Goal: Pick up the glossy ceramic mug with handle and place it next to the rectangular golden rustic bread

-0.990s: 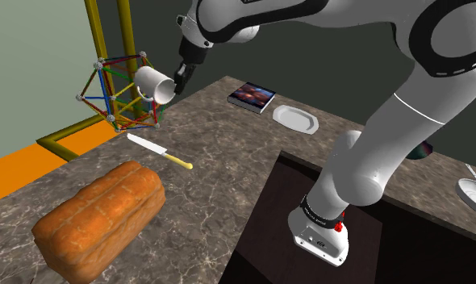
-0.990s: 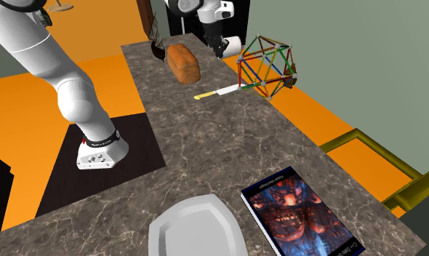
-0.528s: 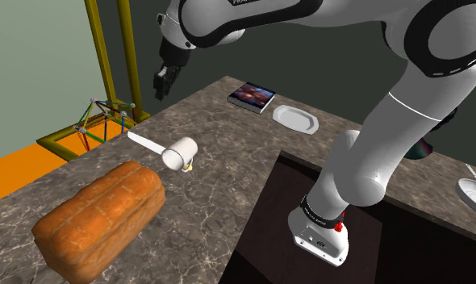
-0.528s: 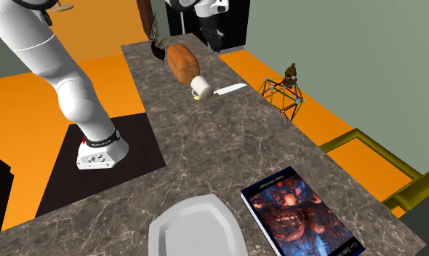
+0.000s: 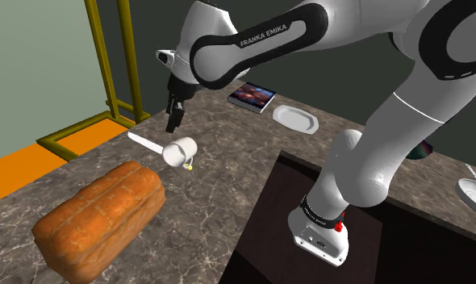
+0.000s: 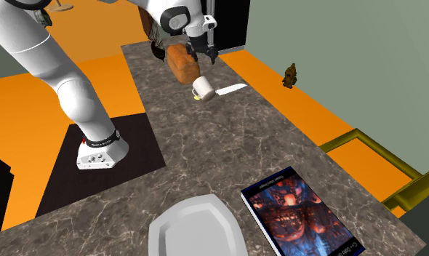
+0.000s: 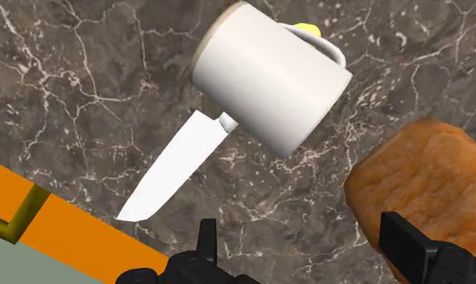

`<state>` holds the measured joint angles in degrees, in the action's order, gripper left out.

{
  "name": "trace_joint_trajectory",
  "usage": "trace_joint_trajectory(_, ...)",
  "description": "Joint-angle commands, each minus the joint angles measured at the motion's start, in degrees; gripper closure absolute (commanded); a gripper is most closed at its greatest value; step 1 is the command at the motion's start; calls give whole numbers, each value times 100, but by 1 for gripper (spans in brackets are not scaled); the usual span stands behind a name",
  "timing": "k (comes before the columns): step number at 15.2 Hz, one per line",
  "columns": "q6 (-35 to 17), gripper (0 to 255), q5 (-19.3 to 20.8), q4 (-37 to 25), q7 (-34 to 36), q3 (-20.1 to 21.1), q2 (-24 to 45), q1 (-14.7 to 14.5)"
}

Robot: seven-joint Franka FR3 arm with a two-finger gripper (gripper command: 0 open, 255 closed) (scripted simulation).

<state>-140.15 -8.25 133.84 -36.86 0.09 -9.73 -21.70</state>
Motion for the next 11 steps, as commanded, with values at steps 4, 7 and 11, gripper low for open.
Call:
trace_joint_trajectory(4, -775, 0, -271, 943, -1930, -138, -75, -317)
trace_joint_trajectory(7, -1086, 0, -404, 1205, -2582, -223, 15, -435)
trace_joint_trajectory(11, -1405, 0, -540, 1196, -2680, -220, 345, -488)
